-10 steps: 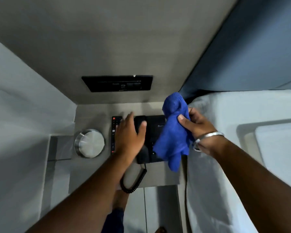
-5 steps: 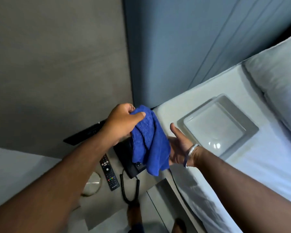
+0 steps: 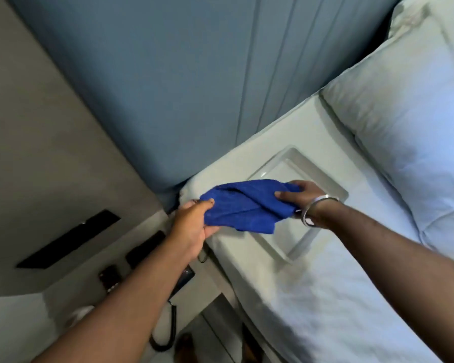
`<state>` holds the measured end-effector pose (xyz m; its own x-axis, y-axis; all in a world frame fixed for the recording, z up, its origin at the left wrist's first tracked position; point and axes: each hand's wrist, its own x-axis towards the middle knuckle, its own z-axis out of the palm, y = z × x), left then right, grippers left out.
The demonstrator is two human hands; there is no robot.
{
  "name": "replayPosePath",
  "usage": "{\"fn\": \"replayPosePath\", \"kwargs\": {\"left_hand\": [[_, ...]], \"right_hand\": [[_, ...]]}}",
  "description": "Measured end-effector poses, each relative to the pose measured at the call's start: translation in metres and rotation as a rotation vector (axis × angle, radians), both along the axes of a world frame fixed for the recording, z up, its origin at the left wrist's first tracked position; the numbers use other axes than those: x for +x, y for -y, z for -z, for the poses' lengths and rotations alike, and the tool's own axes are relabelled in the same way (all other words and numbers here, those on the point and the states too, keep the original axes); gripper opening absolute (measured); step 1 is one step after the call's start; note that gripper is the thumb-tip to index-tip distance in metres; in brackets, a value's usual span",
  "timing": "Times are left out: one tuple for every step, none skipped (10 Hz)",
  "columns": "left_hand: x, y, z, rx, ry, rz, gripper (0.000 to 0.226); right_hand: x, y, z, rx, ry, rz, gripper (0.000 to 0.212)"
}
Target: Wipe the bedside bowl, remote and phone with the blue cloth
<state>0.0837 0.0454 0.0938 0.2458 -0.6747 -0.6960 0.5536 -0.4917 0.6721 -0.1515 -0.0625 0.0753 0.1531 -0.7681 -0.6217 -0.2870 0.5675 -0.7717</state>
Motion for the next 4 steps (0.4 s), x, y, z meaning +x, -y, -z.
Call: {"fn": "replayPosePath", "kwargs": {"left_hand": [[-0.085,0.018,0.035,0.033,-0.168,-0.008,0.012],[-0.131,0.032,0.058,0.054,-0.194,0.026,0.015],[-0.165,0.044,0.084,0.141,0.066,0.139,0.018],[-0.167,0.045,0.086,0.188,0.373,0.231,0.017]], "right_hand": [[-0.057,0.056,0.021,-0.184,-0.387,-0.087,0.033],[-0.077,0.081,0.043,-0.214,-0.595,-0.262,0.035],[-0.083,0.102,0.07,-0.258,-0.751,-0.415,0.053],[-0.077,0.108,0.066,-0.376,-0.869,-0.53,0.065]]}}
